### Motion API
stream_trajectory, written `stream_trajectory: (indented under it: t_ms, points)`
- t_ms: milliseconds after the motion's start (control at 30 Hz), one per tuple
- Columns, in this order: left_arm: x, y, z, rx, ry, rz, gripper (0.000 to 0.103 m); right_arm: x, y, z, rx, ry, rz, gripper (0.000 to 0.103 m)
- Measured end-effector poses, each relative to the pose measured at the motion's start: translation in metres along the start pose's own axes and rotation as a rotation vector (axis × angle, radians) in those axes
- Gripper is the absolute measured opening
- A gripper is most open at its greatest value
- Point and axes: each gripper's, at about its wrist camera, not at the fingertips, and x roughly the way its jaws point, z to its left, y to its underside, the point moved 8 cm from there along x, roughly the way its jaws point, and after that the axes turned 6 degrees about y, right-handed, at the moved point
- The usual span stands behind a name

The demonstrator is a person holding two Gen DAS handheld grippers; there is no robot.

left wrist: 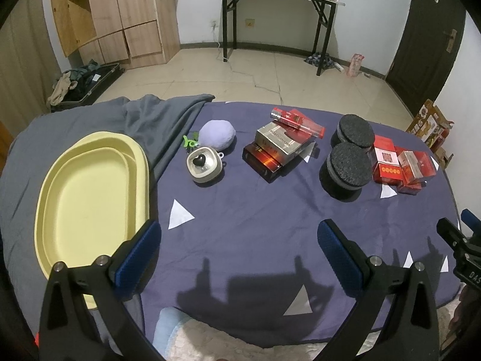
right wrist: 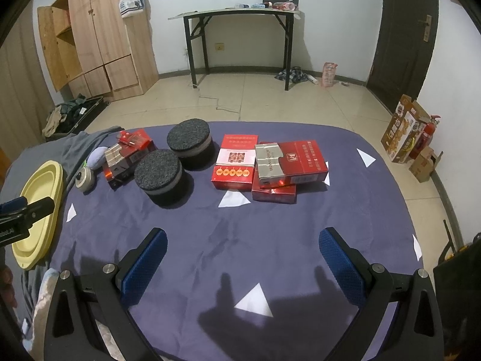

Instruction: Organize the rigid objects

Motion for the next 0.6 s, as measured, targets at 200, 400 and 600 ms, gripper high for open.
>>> stream_trajectory:
  t_ms: [200,400,600]
  points:
    - [0.0006,-0.0004,0.0028,-0.03,0.011,0.017,0.103,0.0008,0.0002,0.0012,-0.007,-0.003,0.003,0.103]
    - [0.0016,0.0012,0.0029,-0.014,-0.006,0.015,0.103,0.0018,0.0002,0.0004,-0.004,0.0,0.005,0.103]
    - [0.0025,0.001,0.0037,-0.018,-0.004,0.018,0.103,0.0025,0.0004,-0.0003,0.0,-0.003,0.009,0.103]
